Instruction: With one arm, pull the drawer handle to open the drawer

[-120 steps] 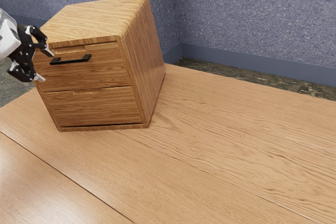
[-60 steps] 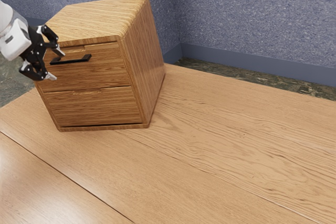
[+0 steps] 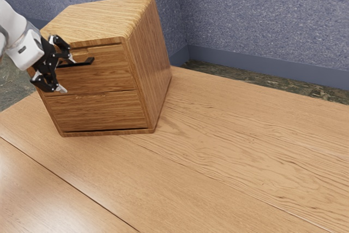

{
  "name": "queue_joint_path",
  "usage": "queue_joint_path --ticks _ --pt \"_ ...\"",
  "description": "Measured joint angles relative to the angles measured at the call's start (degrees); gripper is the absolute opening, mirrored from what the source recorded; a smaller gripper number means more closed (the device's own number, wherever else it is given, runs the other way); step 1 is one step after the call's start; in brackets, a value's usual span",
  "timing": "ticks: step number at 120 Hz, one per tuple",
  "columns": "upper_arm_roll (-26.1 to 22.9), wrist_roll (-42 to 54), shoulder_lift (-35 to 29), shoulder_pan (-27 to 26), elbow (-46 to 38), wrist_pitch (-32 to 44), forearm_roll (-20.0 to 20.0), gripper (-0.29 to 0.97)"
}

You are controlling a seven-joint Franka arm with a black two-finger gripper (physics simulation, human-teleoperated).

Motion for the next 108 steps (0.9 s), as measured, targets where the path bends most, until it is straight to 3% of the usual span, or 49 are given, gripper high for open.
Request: queue_joint_path --ticks 25,38,43,71,108 --pt "-0.6 -0.1 0.1 0.3 -0.6 -1.0 -0.2 0.55" --pt "-4.7 -0.2 0.2 3.2 -0.6 -2.1 -0.3 0.28" --pt "-7.5 -0.3 0.1 5.7 -0.7 -2.8 -0.3 0.24" --pt "-10.9 -0.5 0.1 9.3 -1.6 -5.3 -0.3 0.39" --pt "-21.7 -0.8 -1.3 19.6 -6.4 -6.0 -0.6 0.46"
